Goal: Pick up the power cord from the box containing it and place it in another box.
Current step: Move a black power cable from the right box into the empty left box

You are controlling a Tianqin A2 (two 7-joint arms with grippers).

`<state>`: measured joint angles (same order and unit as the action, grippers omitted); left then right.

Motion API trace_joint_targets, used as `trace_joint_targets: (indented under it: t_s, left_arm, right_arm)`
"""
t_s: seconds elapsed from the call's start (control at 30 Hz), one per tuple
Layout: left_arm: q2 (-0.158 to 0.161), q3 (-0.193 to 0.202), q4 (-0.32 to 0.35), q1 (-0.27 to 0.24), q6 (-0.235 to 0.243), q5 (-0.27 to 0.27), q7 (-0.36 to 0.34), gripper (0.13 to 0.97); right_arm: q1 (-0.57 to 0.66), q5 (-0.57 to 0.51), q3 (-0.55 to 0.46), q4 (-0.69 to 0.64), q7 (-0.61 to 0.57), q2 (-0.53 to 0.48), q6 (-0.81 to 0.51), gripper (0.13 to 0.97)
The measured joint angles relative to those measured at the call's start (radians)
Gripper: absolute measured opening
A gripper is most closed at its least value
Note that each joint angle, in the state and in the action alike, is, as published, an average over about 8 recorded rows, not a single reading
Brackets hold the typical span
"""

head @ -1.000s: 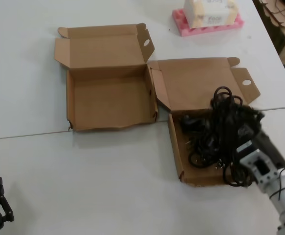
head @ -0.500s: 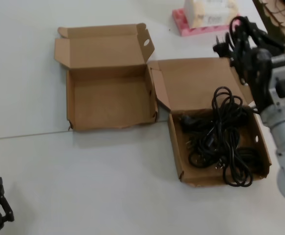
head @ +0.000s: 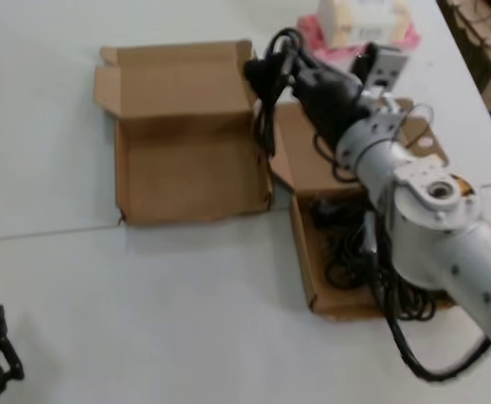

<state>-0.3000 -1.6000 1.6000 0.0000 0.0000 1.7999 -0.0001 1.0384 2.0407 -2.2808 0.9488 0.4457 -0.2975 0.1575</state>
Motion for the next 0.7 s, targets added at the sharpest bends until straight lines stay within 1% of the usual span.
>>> trace_joint_targets:
  t_s: [0.13, 0.23, 0.4, 0.53, 0.6, 0.7]
  left_arm:
    - [0.000, 0.000, 0.000, 0.000, 0.000, 0.000, 0.000, 0.163]
    - [0.000, 0.000, 0.000, 0.000, 0.000, 0.000, 0.000, 0.163]
    - [0.000, 0.000, 0.000, 0.000, 0.000, 0.000, 0.000, 0.163]
    - [0.000, 0.000, 0.000, 0.000, 0.000, 0.000, 0.000, 0.163]
    - [0.000, 0.000, 0.000, 0.000, 0.000, 0.000, 0.000, 0.163]
    - [0.000, 0.000, 0.000, 0.000, 0.000, 0.000, 0.000, 0.163]
  right_arm:
    - [0.112, 0.177, -0.118, -0.157, 0.000, 0.060, -0.029, 0.160]
    - [0.173, 0.291, -0.183, -0.269, 0.000, 0.116, -0.040, 0.160]
    - [0.232, 0.396, -0.264, -0.423, 0.000, 0.219, -0.047, 0.160]
    - [0.256, 0.468, -0.360, -0.474, 0.000, 0.269, -0.029, 0.160]
    - [0.263, 0.508, -0.403, -0.477, 0.000, 0.281, -0.013, 0.160]
    - [0.267, 0.549, -0.442, -0.474, 0.000, 0.291, 0.009, 0.160]
